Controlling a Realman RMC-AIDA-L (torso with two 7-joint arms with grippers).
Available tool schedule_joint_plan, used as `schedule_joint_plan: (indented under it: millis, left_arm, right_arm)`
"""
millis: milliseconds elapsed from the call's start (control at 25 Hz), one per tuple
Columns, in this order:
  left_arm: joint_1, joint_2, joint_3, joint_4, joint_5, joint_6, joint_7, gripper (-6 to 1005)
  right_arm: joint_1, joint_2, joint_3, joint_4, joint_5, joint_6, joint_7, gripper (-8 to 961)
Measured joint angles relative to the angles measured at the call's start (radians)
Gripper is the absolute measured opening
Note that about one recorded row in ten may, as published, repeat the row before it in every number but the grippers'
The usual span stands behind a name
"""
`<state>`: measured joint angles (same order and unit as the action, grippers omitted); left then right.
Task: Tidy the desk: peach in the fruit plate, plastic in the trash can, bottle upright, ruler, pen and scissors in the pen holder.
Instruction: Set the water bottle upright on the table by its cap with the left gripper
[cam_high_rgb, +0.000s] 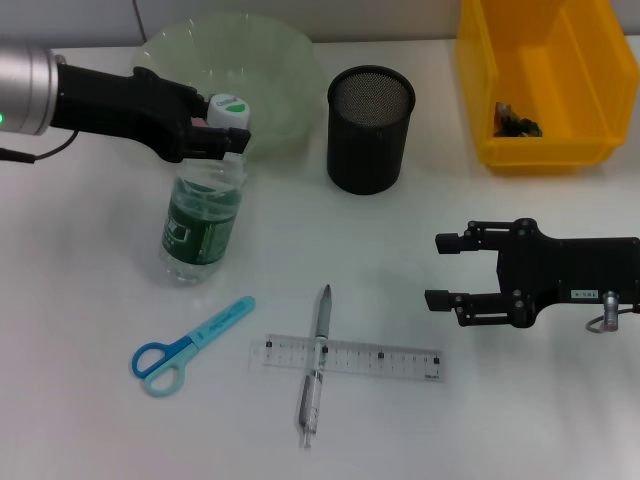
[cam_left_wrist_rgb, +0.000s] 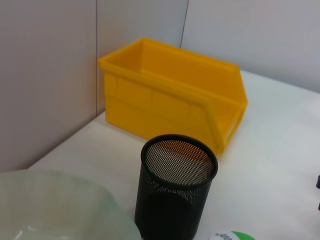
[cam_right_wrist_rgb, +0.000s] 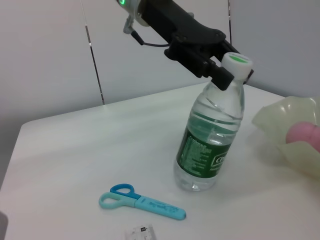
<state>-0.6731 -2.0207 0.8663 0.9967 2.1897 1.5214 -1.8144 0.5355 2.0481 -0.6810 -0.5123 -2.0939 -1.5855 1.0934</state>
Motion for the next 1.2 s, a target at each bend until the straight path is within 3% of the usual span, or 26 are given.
schedule_joint_plan:
  millis: [440, 640, 760, 1200]
  left_arm:
    - [0.091, 0.013, -0.031, -0.008, -0.152, 0.0, 0.084, 444]
    - [0.123, -0.001, -0.066, -0.023, -0.197, -0.006, 0.151, 444]
    - [0.143, -0.021, -0.115, -0.06, -0.228, -0.015, 0.235, 445]
    - [0.15, -0.017, -0.182, -0.187, -0.29, -0.016, 0.388, 446]
  right_arm:
    - [0.001, 0.003, -0.002, 0.0, 0.0, 0.001, 0.0, 727]
    - [0.002, 0.0, -0.003, -0.002, 0.0, 0.001, 0.0, 728]
    - [0.003, 0.0, -0.001, -0.002, 0.0, 0.001, 0.0, 729]
    - [0.001, -0.001, 0.0, -0.002, 0.0, -0.006, -0.001, 728]
